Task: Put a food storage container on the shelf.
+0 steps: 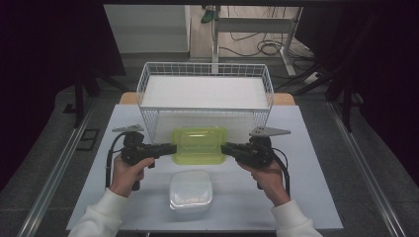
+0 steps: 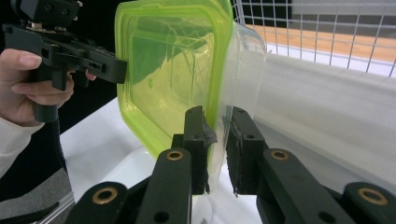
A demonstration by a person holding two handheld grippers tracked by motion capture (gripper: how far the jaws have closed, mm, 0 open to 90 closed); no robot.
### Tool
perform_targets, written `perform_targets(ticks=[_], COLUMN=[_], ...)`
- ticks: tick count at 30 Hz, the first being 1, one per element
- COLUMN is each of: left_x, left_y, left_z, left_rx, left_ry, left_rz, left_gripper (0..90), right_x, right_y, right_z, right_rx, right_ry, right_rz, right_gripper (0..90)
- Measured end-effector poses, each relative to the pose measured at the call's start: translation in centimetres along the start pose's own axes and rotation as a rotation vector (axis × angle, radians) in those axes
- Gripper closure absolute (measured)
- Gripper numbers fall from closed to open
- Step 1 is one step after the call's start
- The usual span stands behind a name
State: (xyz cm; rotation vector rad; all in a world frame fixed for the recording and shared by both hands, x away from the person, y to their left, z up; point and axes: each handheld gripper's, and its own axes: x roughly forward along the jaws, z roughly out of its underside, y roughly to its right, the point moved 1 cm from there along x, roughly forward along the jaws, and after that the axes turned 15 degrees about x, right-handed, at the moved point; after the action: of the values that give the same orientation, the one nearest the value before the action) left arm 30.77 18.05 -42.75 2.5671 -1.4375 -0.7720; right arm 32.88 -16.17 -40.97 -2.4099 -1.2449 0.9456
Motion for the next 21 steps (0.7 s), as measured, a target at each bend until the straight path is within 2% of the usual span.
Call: perform_targets(ticks=[9, 21], left_x=[-0.3, -0.9], left_y=[0.3, 0.4], left_z=[-1.2, -4.3], left_rx=[0.017, 0.051], left_ry=[0.025, 0.042], left_rz=[-0.001, -0.008], left_gripper=[79.7, 79.7], right_x=[-0.8, -1.7], right_y=[-0.7, -1.5], right_z=[-1.1, -3.8], right_rx=[-0.022, -0.058], right_ry=[0.040, 0.068], right_rz=[-0.009, -0.008], right_gripper=[79.3, 79.4])
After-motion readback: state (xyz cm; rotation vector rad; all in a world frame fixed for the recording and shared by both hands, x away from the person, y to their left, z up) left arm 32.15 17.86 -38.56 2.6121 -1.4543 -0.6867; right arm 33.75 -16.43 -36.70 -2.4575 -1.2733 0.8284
